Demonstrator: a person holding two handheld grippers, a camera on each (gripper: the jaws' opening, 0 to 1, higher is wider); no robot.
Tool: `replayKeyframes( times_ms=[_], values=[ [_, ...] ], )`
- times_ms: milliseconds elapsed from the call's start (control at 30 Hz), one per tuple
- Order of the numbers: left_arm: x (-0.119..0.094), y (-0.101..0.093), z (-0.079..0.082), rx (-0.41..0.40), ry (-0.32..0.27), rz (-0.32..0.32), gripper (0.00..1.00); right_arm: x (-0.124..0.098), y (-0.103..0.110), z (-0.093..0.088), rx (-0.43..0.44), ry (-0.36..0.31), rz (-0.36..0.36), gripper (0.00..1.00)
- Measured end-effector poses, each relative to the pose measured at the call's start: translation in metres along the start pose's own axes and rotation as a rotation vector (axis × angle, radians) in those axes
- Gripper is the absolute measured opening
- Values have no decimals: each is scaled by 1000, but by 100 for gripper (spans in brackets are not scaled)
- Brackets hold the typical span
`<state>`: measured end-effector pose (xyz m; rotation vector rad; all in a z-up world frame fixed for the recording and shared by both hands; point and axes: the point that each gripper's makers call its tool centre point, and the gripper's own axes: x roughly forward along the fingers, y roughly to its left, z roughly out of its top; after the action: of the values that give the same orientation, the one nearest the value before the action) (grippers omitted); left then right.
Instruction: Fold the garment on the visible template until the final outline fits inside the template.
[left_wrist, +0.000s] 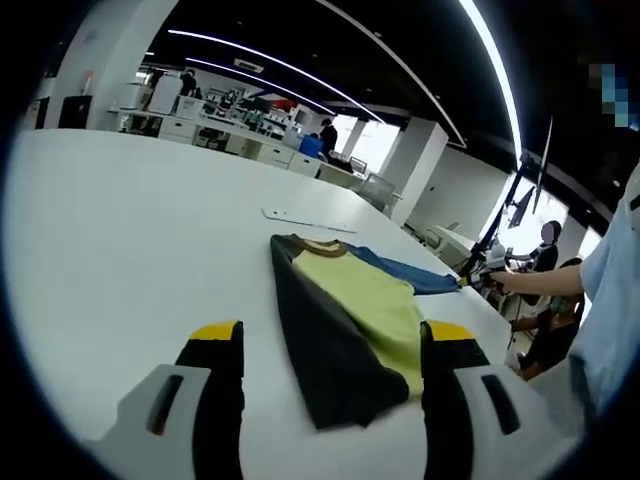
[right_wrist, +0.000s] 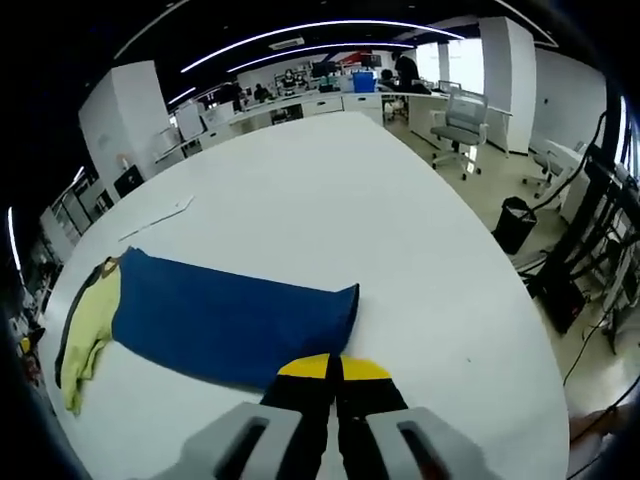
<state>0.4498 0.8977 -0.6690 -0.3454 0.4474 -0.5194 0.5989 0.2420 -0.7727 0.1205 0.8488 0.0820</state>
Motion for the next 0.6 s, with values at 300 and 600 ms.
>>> replayKeyframes(
  times_ms=[300,600],
  values=[
    [-2,0,-2,-6,-4,4,69,-5,4,3,-9,-50,13,0],
    [-2,1,-3,-13,-10,0,69,-20,40,28,-106,-208,180,43]
  ],
)
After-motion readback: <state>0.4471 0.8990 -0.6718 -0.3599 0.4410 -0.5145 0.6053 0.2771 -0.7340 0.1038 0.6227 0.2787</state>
